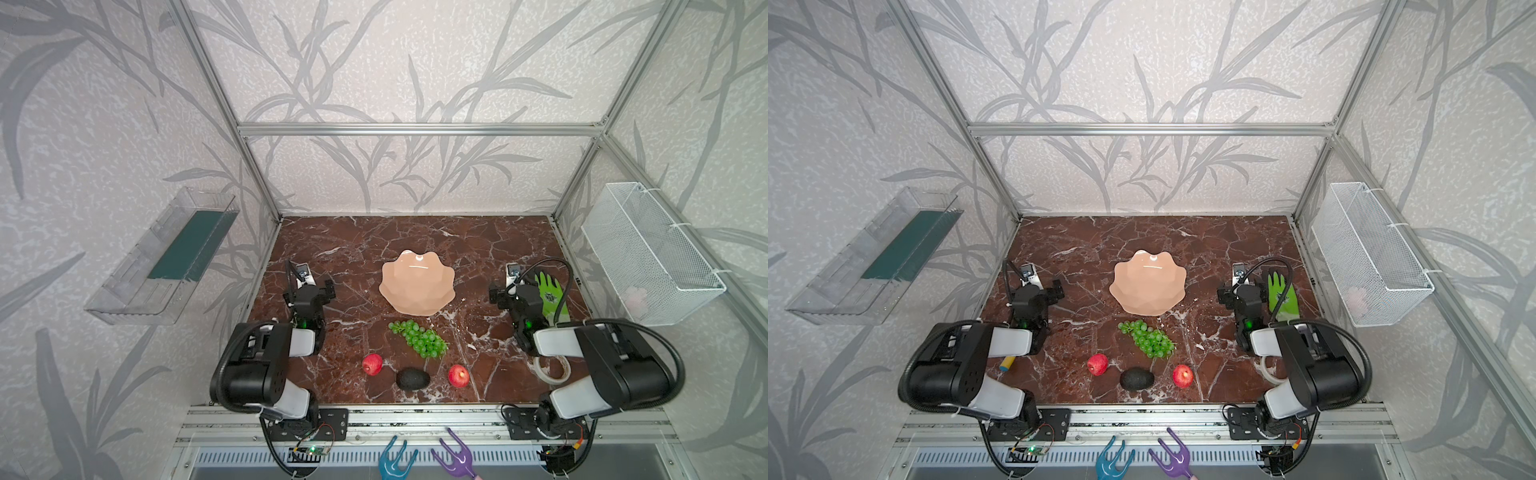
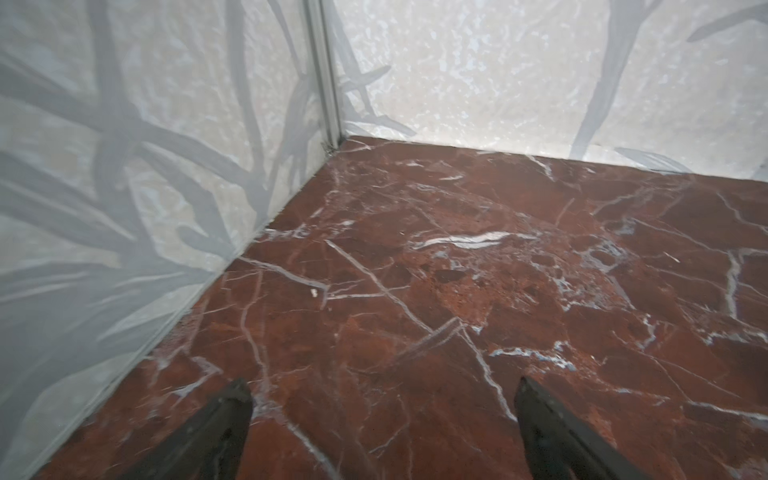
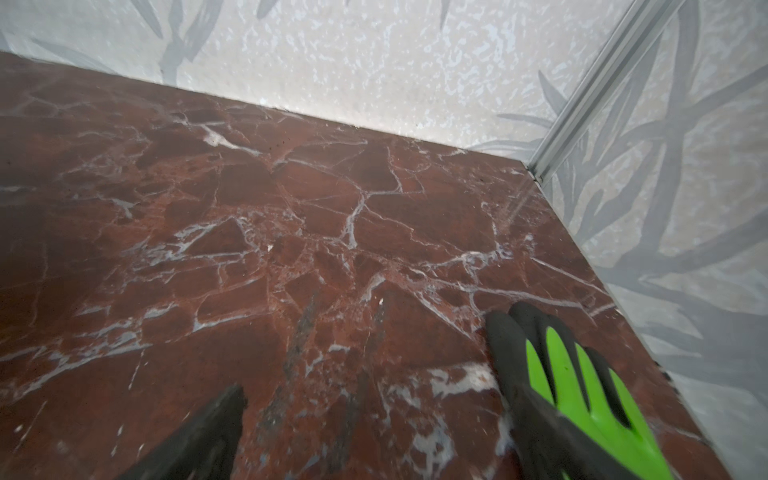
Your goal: Place and organize the fake fruits in the fruit bowl
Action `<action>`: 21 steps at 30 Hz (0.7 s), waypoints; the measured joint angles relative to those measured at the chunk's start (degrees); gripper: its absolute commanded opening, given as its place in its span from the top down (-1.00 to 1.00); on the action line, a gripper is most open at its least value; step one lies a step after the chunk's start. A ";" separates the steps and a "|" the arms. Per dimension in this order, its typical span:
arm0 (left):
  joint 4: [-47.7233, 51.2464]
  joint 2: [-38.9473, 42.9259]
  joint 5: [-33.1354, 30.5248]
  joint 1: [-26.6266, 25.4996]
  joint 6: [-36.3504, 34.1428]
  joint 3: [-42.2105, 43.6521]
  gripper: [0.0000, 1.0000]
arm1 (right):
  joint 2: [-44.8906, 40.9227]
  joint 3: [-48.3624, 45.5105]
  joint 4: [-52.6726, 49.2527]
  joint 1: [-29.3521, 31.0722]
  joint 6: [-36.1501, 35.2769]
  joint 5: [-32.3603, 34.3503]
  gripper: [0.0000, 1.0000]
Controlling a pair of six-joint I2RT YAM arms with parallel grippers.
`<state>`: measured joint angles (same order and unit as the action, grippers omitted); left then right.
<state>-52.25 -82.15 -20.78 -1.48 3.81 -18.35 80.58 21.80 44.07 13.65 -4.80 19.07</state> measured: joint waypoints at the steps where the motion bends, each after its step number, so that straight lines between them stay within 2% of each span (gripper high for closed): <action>1: 3.45 2.64 -2.10 -0.50 1.11 -0.70 -0.98 | -3.23 2.69 -5.40 0.55 1.73 0.24 -0.98; 4: 19.71 11.50 -6.34 -1.38 8.59 -6.84 -0.99 | -11.08 11.43 -15.61 1.03 10.40 -0.83 -0.98; 6: 25.81 17.20 -6.21 -1.46 14.67 -10.25 -0.99 | -15.17 13.33 -16.37 -0.20 16.50 -6.12 -0.98; 8: 28.26 23.52 -4.44 -1.44 19.80 -10.49 -0.99 | -16.72 10.91 -13.86 -2.19 20.59 -13.35 -0.98; 10: 30.62 29.51 -1.73 -1.16 24.22 -10.32 -0.98 | -16.79 7.23 -12.72 -3.63 24.06 -19.74 -0.85; 13: 37.75 35.87 2.27 -1.03 28.17 -12.09 -0.92 | -15.56 4.72 -20.31 -2.86 26.77 -26.14 -0.78; 16: 49.68 38.64 6.21 -1.03 29.29 -18.69 -0.89 | -18.64 5.73 -32.24 3.72 26.25 -26.80 -0.76; 21: 68.00 41.29 9.86 -1.03 26.47 -29.77 -0.89 | -24.94 11.96 -50.84 17.20 25.16 -22.84 -0.68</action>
<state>15.75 -40.86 -10.92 -2.50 30.28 -48.12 55.64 33.76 -6.76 30.85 20.36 -3.77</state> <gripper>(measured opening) 0.946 0.849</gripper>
